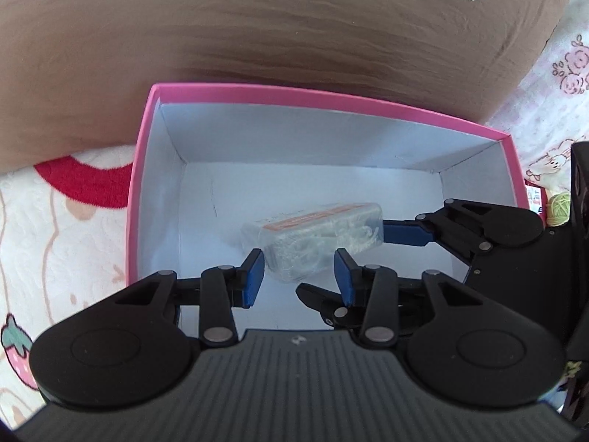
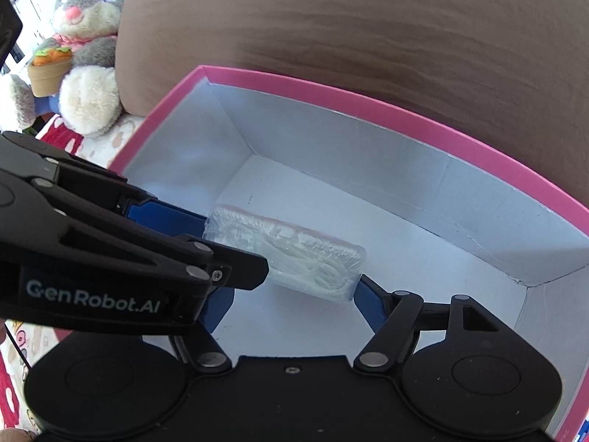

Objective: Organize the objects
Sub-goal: 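Lower the plastic box into the pink box and open the left tool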

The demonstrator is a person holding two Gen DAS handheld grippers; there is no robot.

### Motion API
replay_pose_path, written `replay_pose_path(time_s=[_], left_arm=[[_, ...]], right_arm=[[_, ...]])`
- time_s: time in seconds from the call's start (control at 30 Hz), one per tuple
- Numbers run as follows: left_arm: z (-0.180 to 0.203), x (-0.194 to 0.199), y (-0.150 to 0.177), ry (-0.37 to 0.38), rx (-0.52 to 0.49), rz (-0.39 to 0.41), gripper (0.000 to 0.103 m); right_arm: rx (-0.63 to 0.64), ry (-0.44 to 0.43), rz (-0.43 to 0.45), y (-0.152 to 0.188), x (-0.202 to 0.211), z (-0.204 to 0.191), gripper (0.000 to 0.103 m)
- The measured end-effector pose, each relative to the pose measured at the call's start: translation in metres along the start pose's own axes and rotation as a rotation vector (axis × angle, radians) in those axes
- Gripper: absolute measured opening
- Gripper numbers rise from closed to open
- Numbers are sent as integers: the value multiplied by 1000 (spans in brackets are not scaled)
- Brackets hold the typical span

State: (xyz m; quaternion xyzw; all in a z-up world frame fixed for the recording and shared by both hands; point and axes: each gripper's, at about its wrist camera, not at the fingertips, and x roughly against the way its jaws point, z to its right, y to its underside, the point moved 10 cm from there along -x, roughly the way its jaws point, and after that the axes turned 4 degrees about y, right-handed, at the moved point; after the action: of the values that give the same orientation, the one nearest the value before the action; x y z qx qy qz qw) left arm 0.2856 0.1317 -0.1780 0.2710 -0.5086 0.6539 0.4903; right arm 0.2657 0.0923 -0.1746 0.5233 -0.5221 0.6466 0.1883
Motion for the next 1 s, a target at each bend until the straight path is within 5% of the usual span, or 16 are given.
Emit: replay_pose_path(time_s=[0.37,1.0], left_arm=[[-5,1,6,18,-37,-25,40],[-12,-15,14,-22,-2,-68,34]], right_arm=[[4,-100,-56,6,-2,2,68],[12,-144,-183,22,-22,2,76]])
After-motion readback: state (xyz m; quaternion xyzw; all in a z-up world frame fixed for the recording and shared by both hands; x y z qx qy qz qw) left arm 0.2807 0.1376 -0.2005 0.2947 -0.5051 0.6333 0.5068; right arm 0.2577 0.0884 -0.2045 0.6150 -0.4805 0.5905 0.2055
